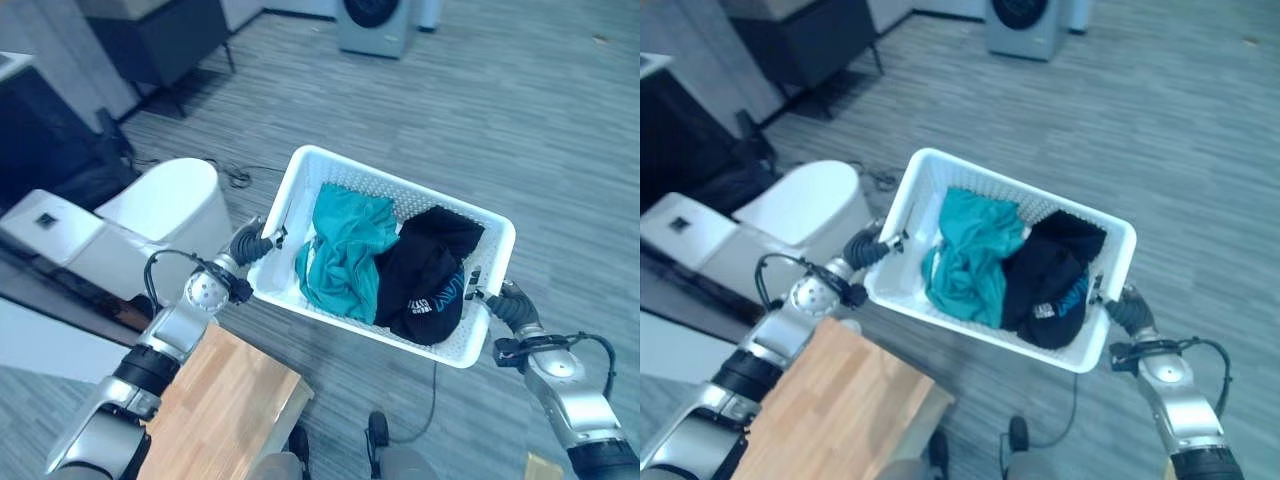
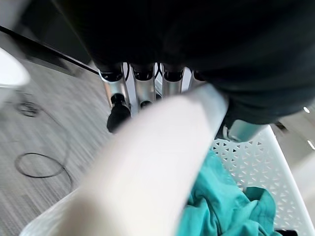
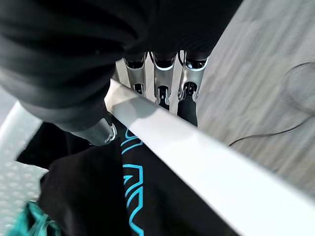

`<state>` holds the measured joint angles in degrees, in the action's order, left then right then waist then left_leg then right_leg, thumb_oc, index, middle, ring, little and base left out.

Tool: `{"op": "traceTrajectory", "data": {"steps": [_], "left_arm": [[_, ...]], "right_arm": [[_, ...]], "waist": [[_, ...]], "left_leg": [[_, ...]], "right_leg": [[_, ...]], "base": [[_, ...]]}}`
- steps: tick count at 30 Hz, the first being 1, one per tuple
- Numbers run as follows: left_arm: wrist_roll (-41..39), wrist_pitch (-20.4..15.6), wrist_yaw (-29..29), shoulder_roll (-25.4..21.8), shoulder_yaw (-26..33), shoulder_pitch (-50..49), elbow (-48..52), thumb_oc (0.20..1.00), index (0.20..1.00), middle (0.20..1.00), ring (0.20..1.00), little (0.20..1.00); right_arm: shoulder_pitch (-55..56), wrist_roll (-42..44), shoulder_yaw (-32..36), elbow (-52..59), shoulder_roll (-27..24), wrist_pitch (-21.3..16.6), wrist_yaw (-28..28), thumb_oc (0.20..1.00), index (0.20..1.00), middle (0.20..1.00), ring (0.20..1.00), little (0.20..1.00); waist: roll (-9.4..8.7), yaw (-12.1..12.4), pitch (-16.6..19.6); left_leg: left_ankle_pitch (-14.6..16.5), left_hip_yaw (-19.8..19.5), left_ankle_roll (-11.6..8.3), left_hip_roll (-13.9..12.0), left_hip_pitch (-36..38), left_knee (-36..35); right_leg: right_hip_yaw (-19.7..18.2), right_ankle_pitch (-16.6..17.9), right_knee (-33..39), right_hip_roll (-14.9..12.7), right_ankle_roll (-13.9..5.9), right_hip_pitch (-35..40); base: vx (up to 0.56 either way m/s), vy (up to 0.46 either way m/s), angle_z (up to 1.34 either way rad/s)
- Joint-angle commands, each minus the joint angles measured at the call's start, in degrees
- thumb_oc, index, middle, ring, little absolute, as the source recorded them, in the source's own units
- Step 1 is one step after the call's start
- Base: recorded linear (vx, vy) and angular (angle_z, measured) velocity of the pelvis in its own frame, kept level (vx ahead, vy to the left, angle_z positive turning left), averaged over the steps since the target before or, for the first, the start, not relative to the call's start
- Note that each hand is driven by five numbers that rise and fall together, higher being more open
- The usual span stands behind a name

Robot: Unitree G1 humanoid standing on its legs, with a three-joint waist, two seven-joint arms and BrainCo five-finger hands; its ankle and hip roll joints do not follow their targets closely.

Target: Grab the laundry basket,head to the washer,open it,put in the laundry and shut it.

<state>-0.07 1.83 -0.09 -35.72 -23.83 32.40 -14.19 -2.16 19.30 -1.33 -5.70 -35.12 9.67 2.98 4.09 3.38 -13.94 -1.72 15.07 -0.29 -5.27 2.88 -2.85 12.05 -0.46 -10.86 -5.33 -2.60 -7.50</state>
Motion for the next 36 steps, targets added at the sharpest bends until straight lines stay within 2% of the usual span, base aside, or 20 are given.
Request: {"op": "traceTrajectory", "data": {"steps": [1,4,5,6,10,15,17,19,20,21,22,25,26,29,30,31,32,33,34,36], "left_arm": [[-1.95,-5.41,1.73,-1.19,-0.59,4.3,1.75,0.2,0.2,0.2,0.2,0.2],[-2.1,-5.65,2.09,-1.23,0.03,3.91,1.11,0.2,0.2,0.2,0.2,0.2],[-1.88,-5.57,2.19,-0.17,-1.09,5.04,0.4,0.2,0.2,0.2,0.2,0.2],[-1.63,-5.32,2.13,0.89,-1.58,5.56,-0.35,0.2,0.2,0.2,0.2,0.2],[-1.24,-5.17,1.89,3.03,-3.05,6.62,-1.51,0.2,0.2,0.2,0.2,0.2],[-1.76,-4.66,1.87,4.07,-3.83,7.17,-2.86,0.2,0.2,0.2,0.2,0.2],[-1.87,-4.48,1.82,4.45,-3.92,8.14,-3.07,0.2,0.2,0.2,0.2,0.2],[-2.38,-4.51,1.78,5.0,-4.16,9.15,-2.92,0.2,0.2,0.2,0.2,0.2],[-2.7,-4.5,2.07,6.34,-4.46,10.76,-2.8,0.2,0.2,0.2,0.2,0.2],[-2.7,-4.5,2.07,6.36,-4.47,10.77,-2.82,0.2,0.2,0.2,0.2,0.2],[-2.44,-4.47,2.39,6.46,-4.32,11.05,-2.81,0.2,0.2,0.2,0.2,0.2],[-2.23,-4.73,2.84,6.48,-4.75,11.64,-2.94,0.2,0.2,0.2,0.2,0.2],[-2.11,-4.8,2.92,6.28,-5.01,12.32,-2.75,0.2,0.2,0.2,0.2,0.2],[-2.32,-4.94,3.56,6.84,-5.64,13.83,-3.51,0.2,0.2,0.2,0.2,0.2],[-2.35,-4.86,3.85,6.36,-5.29,13.84,-3.61,0.2,0.2,0.2,0.2,0.2],[-2.35,-4.85,3.84,6.29,-5.25,13.8,-3.58,0.2,0.2,0.2,0.2,0.2],[-2.19,-4.81,3.95,5.15,-5.55,14.13,-2.97,0.2,0.2,0.2,0.2,0.2],[-1.77,-4.69,4.21,4.59,-5.7,14.25,-3.29,0.2,0.2,0.2,0.2,0.2],[-1.68,-4.54,3.81,3.55,-5.59,13.76,-1.76,0.2,0.2,0.2,0.2,0.2],[-1.75,-4.41,3.74,3.69,-5.98,13.95,-1.71,0.2,0.2,0.2,0.2,0.2]], "right_arm": [[-4.65,-1.19,-0.65,5.83,1.47,-7.03,-1.4,0.2,0.2,0.2,0.2,0.2],[-5.02,-1.33,-1.48,5.13,2.11,-7.42,-1.47,0.2,0.2,0.2,0.2,0.2],[-3.46,-0.51,-0.99,5.34,2.44,-7.94,-1.22,0.2,0.2,0.2,0.2,0.2],[-2.51,0.03,-0.8,5.58,2.62,-8.11,-1.44,0.2,0.2,0.2,0.2,0.2],[-0.2,1.23,0.09,6.57,1.42,-8.38,-1.7,0.2,0.2,0.2,0.2,0.2],[-0.82,2.63,-0.11,6.78,0.01,-8.6,-1.33,0.2,0.2,0.2,0.2,0.2],[-0.92,3.74,-0.03,7.51,-0.7,-8.6,-1.49,0.2,0.2,0.2,0.2,0.2],[-1.07,4.62,0.23,8.21,-1.47,-8.59,-1.2,0.2,0.2,0.2,0.2,0.2],[-0.16,4.51,1.38,9.39,-2.87,-8.22,-1.18,0.2,0.2,0.2,0.2,0.2],[-0.13,4.52,1.42,9.42,-2.88,-8.2,-1.19,0.2,0.2,0.2,0.2,0.2],[-0.34,4.27,1.47,9.71,-3.23,-8.15,-1.1,0.2,0.2,0.2,0.2,0.2],[-3.1,3.27,-0.11,9.02,-3.3,-8.19,-0.66,0.2,0.2,0.2,0.2,0.2],[-4.25,3.17,-0.5,8.55,-3.17,-8.27,-0.42,0.2,0.2,0.2,0.2,0.2],[-7.78,2.66,-2.51,6.68,-2.16,-8.17,0.39,0.2,0.2,0.2,0.2,0.2],[-9.2,2.42,-3.29,6.16,-1.57,-8.08,0.46,0.2,0.2,0.2,0.2,0.2],[-9.31,2.41,-3.39,6.09,-1.54,-8.1,0.47,0.2,0.2,0.2,0.2,0.2],[-10.5,1.69,-4.51,6.35,-0.44,-7.99,-0.08,0.2,0.2,0.2,0.2,0.2],[-11.72,1.36,-5.81,5.81,0.93,-8.36,-0.42,0.2,0.2,0.2,0.2,0.2],[-11.82,1.28,-5.65,6.09,1.51,-8.28,-0.99,0.2,0.2,0.2,0.2,0.2],[-12.66,0.04,-6.32,5.75,2.29,-7.51,-1.81,0.2,0.2,0.2,0.2,0.2]], "waist": [[-4.68,2.66,7.25],[-6.07,4.57,7.98],[-6.63,4.36,7.35],[-6.87,4.06,6.87],[-6.66,2.73,6.63],[-6.15,2.12,6.63],[-6.46,1.79,5.98],[-7.08,1.61,4.59],[-7.62,0.65,3.35],[-7.61,0.63,3.39],[-7.59,0.66,3.69],[-7.74,2.34,4.66],[-7.91,2.62,4.86],[-8.61,3.28,5.04],[-8.71,3.78,6.15],[-8.79,3.91,6.07],[-9.48,4.54,6.58],[-10.11,5.13,6.91],[-10.37,5.21,6.89],[-10.02,3.81,6.13]], "left_leg": [[1.79,-3.91,-0.38,1.05,-4.87,3.11],[0.25,-3.49,-0.83,0.18,-5.91,2.87],[-1.72,-4.68,-1.96,-0.95,-7.34,3.3],[-2.76,-5.13,-2.62,-1.63,-7.75,3.16],[-5.25,-7.78,-4.15,-3.08,-7.89,1.04],[-7.46,-9.31,-5.72,-5.39,-7.84,-0.54],[-7.05,-9.8,-6.07,-6.41,-8.35,1.24],[-5.43,-10.39,-5.83,-6.48,-10.93,8.03],[-2.07,-7.77,-4.15,-4.18,-13.75,14.63],[-1.91,-7.8,-4.1,-4.16,-13.89,14.87],[-1.04,-7.63,-3.79,-2.61,-14.52,14.71],[-0.59,-9.94,-3.1,2.82,-16.36,12.25],[-1.47,-10.83,-3.09,4.08,-17.46,11.29],[-2.13,-8.22,-3.27,4.43,-20.41,12.52],[-0.39,-7.27,-2.11,4.68,-19.51,12.4],[-0.29,-7.05,-2.06,4.69,-19.33,12.37],[1.61,-7.33,0.14,5.87,-18.61,14.13],[3.34,-6.35,1.48,6.77,-16.69,13.74],[4.63,-5.53,2.73,7.47,-15.02,13.59],[5.68,-4.19,3.96,7.57,-11.98,12.83]], "right_leg": [[0.21,-7.13,2.27,-3.83,-5.55,11.26],[-0.68,-8.49,4.21,-2.85,-4.42,12.07],[-0.84,-9.52,4.68,-1.28,-2.93,12.56],[-0.31,-9.81,5.05,-0.5,-2.53,12.89],[3.37,-9.67,7.57,1.23,-1.99,14.61],[4.75,-9.56,10.05,3.91,-0.55,16.29],[4.62,-9.64,10.34,4.6,0.06,16.85],[4.53,-9.41,10.24,4.58,0.84,17.32],[4.86,-9.54,10.45,4.26,1.52,17.98],[4.89,-9.55,10.49,4.24,1.47,17.98],[4.86,-9.59,11.01,4.35,1.37,18.33],[4.21,-9.98,11.61,4.73,0.82,18.68],[4.07,-10.17,11.48,4.9,0.64,18.45],[4.12,-11.09,11.46,4.73,0.3,19.37],[3.99,-12.57,10.73,4.75,-0.16,20.16],[3.8,-12.67,10.6,4.63,-0.21,20.2],[3.44,-13.68,5.21,3.85,-0.19,20.66],[3.74,-13.13,-0.19,2.79,-1.57,19.61],[4.26,-9.94,-6.08,1.35,-4.34,17.58],[3.84,-1.63,-19.22,-0.35,-9.12,12.43]], "base": [[-0.18,-0.129,-0.88],[-0.16,-0.221,-0.85],[-0.2,-0.343,-0.13],[-0.2,-0.325,0.3],[-0.07,-0.18,0.63],[-0.03,-0.152,0.43],[0.01,-0.119,0.12],[0.0,-0.121,0.18],[0.01,-0.082,0.28],[0.07,-0.028,0.43],[0.13,0.016,0.42],[0.2,0.008,0.17],[0.22,-0.005,-0.04],[0.24,0.009,-0.27],[0.33,0.036,-0.2],[0.44,0.082,-0.3],[0.44,0.112,-0.54],[0.56,0.164,-0.65],[0.4,0.167,-0.95],[0.36,0.158,-0.49]]}}
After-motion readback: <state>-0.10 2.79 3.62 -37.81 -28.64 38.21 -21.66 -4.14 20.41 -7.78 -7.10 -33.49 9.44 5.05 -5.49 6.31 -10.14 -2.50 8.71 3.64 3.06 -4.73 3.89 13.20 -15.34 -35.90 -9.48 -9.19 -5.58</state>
